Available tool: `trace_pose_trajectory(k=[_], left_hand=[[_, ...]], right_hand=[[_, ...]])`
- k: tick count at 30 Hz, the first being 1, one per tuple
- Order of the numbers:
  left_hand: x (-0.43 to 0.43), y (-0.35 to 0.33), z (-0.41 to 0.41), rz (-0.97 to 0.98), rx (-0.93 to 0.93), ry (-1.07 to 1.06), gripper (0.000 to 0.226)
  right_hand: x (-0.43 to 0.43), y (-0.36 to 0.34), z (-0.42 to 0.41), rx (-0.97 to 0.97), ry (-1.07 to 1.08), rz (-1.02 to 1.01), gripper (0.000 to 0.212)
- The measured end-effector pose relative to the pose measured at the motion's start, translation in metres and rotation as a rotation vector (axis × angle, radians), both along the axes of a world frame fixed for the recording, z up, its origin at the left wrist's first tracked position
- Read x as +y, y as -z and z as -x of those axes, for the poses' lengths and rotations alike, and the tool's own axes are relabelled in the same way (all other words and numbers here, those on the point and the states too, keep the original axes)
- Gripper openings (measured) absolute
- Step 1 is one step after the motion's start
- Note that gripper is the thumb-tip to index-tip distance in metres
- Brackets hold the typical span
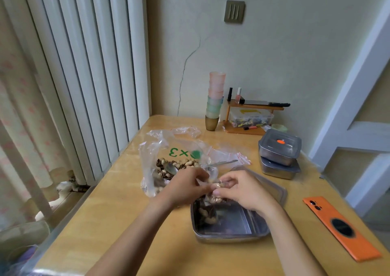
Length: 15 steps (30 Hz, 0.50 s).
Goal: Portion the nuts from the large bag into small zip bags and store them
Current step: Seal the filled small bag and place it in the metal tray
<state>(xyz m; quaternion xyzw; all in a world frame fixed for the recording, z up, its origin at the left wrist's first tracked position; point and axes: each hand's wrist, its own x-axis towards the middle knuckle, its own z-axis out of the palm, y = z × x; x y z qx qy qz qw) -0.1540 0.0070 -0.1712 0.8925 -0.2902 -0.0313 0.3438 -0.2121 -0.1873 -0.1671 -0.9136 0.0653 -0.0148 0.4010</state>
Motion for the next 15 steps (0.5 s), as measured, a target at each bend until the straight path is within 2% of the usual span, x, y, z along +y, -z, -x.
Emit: trace_pose_trajectory(k=[3,5,9,11,15], left_hand=[[-0.005,0.009,0.004,-0.182,-0.051,0.069,0.05],[-0.009,0.015,0.009,-0.311,-0.047,0.1,0.062],[-0.016,0.024,0.017,-0.529,-0.047,0.118,0.101],[-0.018,0.03,0.02,-0.569,-0.025,0.121,0.109],[-0.021,0.038,0.02,-0.486,-0.019,0.115,0.105]], right_hand=[[-0.016,0.012,0.005,0.155,-0.017,0.025,0.035],[-0.021,0.024,0.004,0.227,-0.018,0.113,0.029],[-0.014,0.029,0.003,0.21,0.008,0.242,0.022],[-0.008,0.027,0.003,0.2,-0.027,0.259,0.021],[0.002,0.028,0.007,0.218,-0.129,0.222,0.026]])
